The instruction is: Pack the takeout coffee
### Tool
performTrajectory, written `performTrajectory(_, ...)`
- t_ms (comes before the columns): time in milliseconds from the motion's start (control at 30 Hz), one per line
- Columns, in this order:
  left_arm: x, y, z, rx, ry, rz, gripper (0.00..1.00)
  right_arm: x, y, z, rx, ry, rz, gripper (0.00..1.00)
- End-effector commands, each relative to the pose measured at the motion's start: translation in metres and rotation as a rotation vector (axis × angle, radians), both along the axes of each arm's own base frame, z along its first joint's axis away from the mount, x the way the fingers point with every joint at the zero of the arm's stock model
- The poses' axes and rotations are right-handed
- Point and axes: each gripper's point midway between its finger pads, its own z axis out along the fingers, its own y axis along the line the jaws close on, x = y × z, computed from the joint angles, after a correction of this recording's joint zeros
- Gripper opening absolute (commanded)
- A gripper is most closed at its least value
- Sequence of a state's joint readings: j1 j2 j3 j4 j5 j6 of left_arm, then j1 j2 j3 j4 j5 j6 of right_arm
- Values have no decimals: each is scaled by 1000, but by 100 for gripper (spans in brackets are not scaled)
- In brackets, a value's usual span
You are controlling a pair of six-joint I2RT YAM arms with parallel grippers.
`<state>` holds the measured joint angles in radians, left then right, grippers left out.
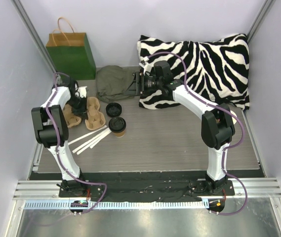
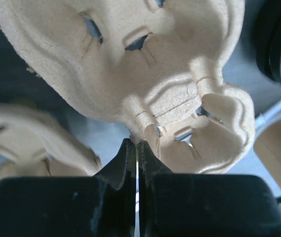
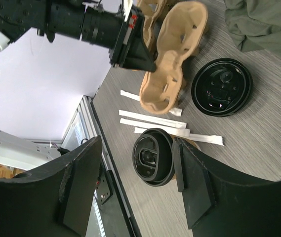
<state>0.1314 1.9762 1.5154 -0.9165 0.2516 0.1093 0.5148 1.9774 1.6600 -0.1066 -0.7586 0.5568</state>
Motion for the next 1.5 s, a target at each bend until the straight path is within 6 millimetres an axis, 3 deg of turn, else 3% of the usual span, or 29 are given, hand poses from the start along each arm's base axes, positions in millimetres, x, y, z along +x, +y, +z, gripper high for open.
performTrajectory(0, -8, -4, 25, -10, -70, -17, 0, -2, 0, 43, 71, -88, 9, 67)
performTrajectory(67, -10, -4, 29, -10, -77, -20, 2, -2, 0, 44, 75, -86, 11, 68)
performTrajectory(100, -9, -4, 31, -12, -85, -20, 8, -3, 0, 45, 76, -90, 12, 68)
performTrajectory(133, -9, -6, 35, -20, -87, -25, 16, -2, 1, 45, 77, -89, 13, 68)
performTrajectory(167, -2, -7, 46, -23, -122, -26, 36, -3, 1, 46, 79, -91, 14, 69)
performTrajectory(233, 5, -12, 65, -57, -174, -35, 58, -3, 1, 49, 81, -100, 18, 70)
performTrajectory(333, 28, -16, 110, -77, -303, -46, 76, -4, -1, 55, 82, -120, 20, 70)
performTrajectory(467, 59, -16, 180, -74, -474, -67, 78, 2, -9, 61, 76, -143, 14, 71)
performTrajectory(500, 73, -14, 208, -58, -564, -68, 79, 4, -11, 62, 76, -145, 11, 71)
performTrajectory(633, 113, -10, 272, -29, -814, -64, 88, 15, -26, 61, 57, -149, -8, 72)
performTrajectory(800, 167, -1, 331, 39, -1118, -90, 92, 31, -53, 53, 15, -155, -68, 72)
performTrajectory(967, 232, 2, 347, 106, -1273, -105, 93, 37, -71, 49, -9, -160, -101, 72)
performTrajectory(1100, 261, -10, 357, 111, -1389, -151, 93, 39, -82, 44, -22, -152, -123, 72)
performTrajectory(1333, 292, -24, 327, 251, -1408, -227, 95, 40, -89, 34, -38, -134, -138, 73)
performTrajectory(1467, 305, 0, 299, 403, -1345, -182, 93, 41, -91, 34, -37, -131, -143, 73)
